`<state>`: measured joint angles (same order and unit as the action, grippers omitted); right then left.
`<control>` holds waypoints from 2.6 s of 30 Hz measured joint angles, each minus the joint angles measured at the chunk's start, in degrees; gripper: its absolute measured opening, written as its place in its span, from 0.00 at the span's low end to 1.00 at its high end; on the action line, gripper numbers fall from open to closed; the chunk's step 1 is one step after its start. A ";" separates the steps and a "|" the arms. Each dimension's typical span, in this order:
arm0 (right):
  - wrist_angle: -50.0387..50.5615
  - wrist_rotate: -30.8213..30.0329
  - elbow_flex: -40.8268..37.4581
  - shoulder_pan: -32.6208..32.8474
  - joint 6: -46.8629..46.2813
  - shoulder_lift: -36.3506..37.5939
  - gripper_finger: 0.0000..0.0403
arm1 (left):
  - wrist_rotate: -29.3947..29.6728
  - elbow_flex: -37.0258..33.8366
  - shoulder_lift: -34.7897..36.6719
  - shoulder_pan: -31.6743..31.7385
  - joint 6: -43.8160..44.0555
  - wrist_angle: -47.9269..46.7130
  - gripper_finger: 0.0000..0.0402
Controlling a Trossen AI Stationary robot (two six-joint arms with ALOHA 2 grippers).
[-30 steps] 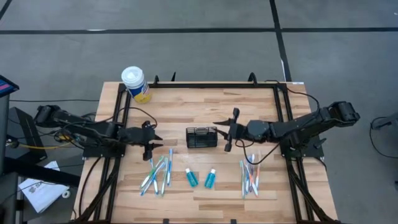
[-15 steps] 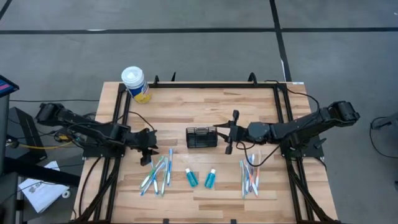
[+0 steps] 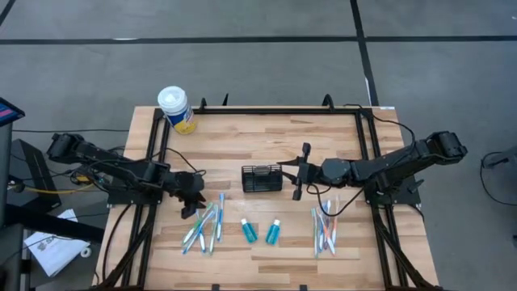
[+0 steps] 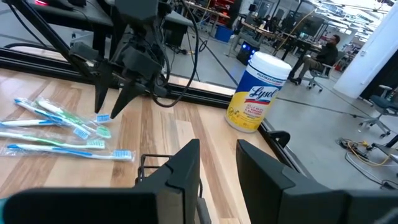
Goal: Pick & Place toothbrushing station
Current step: Put the green toothbrush into the of mesh
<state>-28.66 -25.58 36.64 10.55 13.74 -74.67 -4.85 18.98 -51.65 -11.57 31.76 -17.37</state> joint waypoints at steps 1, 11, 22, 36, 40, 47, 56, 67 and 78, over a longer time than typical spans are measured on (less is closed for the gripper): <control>-0.01 0.00 0.00 0.00 0.19 0.00 0.24 | 0.05 0.00 -0.30 0.00 0.37 0.21 0.33; 0.36 0.00 0.00 0.00 0.26 0.00 0.24 | 5.17 0.02 -9.47 0.53 1.51 0.91 0.33; 0.72 0.02 0.00 -0.09 0.26 0.00 0.24 | 0.25 1.27 -7.01 1.44 1.47 5.83 0.33; 1.69 0.00 -0.02 -0.11 0.29 0.00 0.24 | -1.12 0.65 -9.41 2.60 7.81 5.90 0.33; 1.70 0.00 -0.02 -0.20 0.37 0.00 0.24 | -1.13 0.63 -12.06 2.60 7.70 6.76 0.33; 2.97 0.02 -0.02 -0.99 0.30 0.00 0.24 | -2.31 0.66 -12.27 2.60 9.10 10.15 0.33; 3.71 0.05 -0.04 -2.10 -0.69 0.00 0.24 | -1.57 0.66 -13.64 2.60 9.27 9.99 0.33; 3.03 0.20 -0.04 -2.08 -1.30 0.00 0.24 | 2.94 1.65 -18.74 2.81 4.67 9.88 0.04; 2.55 0.22 -0.04 -2.05 -1.31 0.00 0.23 | 12.28 6.85 -1.34 5.63 -10.08 10.92 0.01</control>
<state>-26.11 -25.36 36.60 8.49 12.43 -74.67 7.43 25.83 -52.99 -5.95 21.68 -6.45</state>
